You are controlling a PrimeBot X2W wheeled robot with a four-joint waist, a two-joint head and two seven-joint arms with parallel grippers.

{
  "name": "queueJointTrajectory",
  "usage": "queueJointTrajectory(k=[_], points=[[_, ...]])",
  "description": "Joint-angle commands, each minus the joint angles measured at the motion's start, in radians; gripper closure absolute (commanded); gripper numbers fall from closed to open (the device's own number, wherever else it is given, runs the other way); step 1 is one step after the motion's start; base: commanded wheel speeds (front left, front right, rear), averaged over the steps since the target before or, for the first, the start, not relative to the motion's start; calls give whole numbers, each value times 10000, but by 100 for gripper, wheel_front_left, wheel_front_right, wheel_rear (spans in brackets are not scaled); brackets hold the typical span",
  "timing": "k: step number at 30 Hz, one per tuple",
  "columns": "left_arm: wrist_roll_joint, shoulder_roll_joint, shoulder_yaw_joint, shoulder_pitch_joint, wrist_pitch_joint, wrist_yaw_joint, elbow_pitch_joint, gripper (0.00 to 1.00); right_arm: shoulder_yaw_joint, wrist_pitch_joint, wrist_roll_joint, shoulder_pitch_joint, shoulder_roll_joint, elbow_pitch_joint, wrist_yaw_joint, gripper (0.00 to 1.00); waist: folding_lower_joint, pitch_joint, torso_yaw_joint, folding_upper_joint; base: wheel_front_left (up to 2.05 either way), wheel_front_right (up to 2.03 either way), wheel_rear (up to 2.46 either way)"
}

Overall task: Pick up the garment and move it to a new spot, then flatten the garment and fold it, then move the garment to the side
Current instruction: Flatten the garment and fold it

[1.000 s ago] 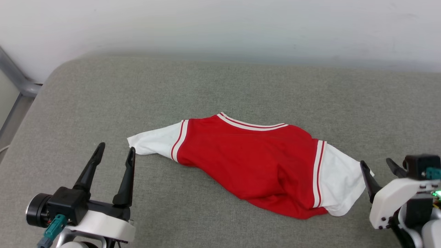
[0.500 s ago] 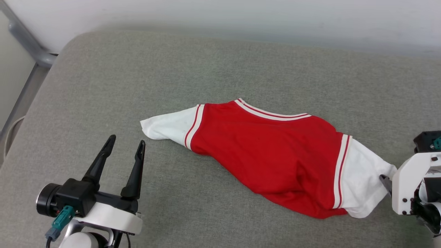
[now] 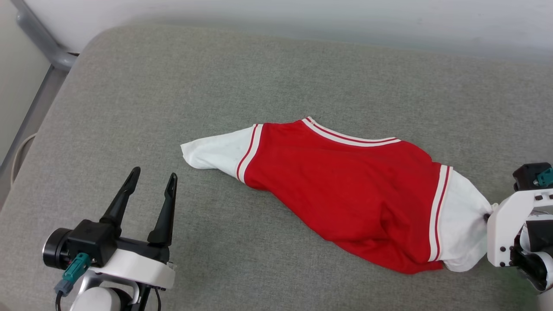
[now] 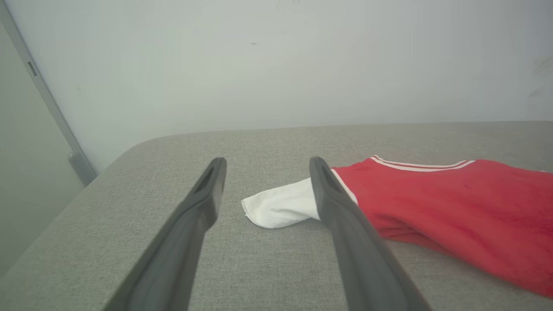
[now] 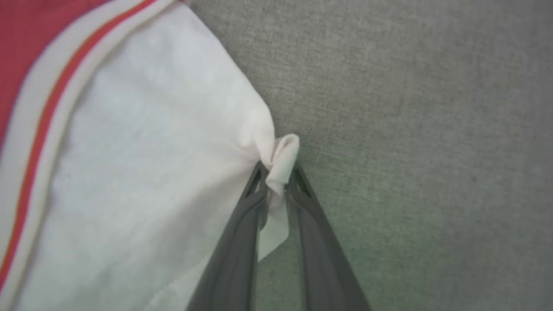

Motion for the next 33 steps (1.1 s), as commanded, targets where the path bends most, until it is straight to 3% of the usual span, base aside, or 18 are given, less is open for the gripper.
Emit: queueJointTrajectory(k=[1, 7, 11, 15, 22, 28, 33], points=[[31, -16, 32, -68, -26, -53, 24, 0, -19, -48, -51, 123, -18, 257, -15, 100, 0, -79, -87, -1, 0, 0, 0], [-162, 339, -65, -190, 57, -157, 489, 0, -396, -702, -130, -119, -314, 121, -15, 100, 0, -345, -464, -1, 0, 0, 0], [-601, 822, -336, -663, 788, -208, 738, 0, -494, -741, -13, -247, -457, -191, -15, 100, 0, -286, -706, -1, 0, 0, 0], [-1597, 1607, -1055, -1722, 2234, -229, 866, 0, -411, -623, 121, -455, -498, -476, -14, 100, 0, -19, -892, -1, 0, 0, 0], [-4046, 3220, -2643, -4193, 5873, -233, 1168, 0, -151, -518, 23, -913, -420, -899, -14, 100, 0, 697, -1225, -1, 0, 0, 0], [-5220, 3839, -3424, -5766, 8438, -235, 1935, 0, 133, -463, -25, -1344, -323, -1227, -14, 100, 0, 1304, -1552, -1, 0, 0, 0], [-5387, 4025, -3882, -6550, 9324, -227, 2757, 0, 286, -469, -61, -1628, -247, -1452, -14, 100, 0, 1705, -1743, -1, 0, 0, 0]])
